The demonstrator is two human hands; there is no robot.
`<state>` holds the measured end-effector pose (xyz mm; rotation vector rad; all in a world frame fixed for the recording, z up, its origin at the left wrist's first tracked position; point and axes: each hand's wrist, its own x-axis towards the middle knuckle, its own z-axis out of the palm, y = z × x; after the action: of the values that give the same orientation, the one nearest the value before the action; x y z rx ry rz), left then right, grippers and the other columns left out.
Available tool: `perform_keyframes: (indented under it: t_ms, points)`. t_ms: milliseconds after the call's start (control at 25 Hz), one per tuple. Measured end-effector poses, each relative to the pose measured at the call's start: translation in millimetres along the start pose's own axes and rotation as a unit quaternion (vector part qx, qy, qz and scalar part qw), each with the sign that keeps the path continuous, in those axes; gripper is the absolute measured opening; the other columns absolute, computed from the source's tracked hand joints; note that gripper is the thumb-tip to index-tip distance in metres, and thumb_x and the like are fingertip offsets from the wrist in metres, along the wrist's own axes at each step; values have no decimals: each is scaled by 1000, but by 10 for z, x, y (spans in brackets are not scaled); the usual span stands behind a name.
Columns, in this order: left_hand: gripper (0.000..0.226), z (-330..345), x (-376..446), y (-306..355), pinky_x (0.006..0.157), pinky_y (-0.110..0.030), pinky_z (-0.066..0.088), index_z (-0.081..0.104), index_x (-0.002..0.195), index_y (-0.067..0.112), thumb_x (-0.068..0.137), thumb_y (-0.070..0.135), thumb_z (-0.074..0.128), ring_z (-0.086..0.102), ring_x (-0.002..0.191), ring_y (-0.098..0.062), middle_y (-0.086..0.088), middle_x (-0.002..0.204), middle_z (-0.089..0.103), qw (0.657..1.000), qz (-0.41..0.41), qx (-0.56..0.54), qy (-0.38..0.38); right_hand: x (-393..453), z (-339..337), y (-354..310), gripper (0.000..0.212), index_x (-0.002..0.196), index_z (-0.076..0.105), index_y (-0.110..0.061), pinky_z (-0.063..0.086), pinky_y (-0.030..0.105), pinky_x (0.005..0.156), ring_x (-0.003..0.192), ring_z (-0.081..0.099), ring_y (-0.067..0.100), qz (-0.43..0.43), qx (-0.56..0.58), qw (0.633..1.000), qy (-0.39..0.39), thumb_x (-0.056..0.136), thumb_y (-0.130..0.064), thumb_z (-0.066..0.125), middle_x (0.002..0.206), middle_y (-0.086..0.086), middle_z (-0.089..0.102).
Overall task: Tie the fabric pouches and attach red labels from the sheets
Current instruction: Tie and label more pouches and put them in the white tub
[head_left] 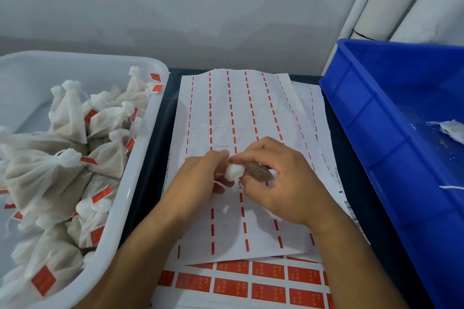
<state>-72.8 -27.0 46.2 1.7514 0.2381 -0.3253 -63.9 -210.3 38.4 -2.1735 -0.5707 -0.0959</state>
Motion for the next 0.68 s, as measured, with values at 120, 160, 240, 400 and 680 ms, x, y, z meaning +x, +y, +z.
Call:
perform_keyframes:
  t_ms: [120,160,240,400,680]
  points:
    - [40,-44,25,-25,88,-43,57,80,89,33,80,52,46,72,85,-17,1,89,78,999,-6,-12,-48,13,8,-20,20,109,74,-31,51,17,87,105,62,6,-8,-6,1000,26,91,-24,77,104,-19,62]
    - [38,-62,33,-28,87,-42,57,80,92,33,78,51,51,72,84,-18,-2,93,78,996,-5,-38,-77,16,9,-26,14,106,74,-30,51,18,85,104,62,7,-6,-3,999,36,92,-27,76,103,-19,63]
    - [33,-88,39,-8,79,-34,56,80,97,32,76,51,65,69,79,-13,-3,100,77,986,-1,-99,-134,26,15,-49,7,100,73,-28,51,17,80,101,62,9,6,14,998,63,94,-33,72,99,-19,64]
    - [29,-74,40,-7,73,-24,55,81,101,28,92,52,68,66,75,-5,3,100,76,983,12,-101,-151,39,43,-71,14,98,73,-23,56,22,78,98,65,11,33,54,994,93,94,-32,62,97,-14,67]
    - [41,-6,17,-8,66,-22,51,83,90,23,72,59,77,64,69,-1,3,88,74,984,5,-151,-98,54,55,-89,12,99,71,-20,60,38,83,96,68,17,55,147,984,86,100,-24,60,96,-10,69]
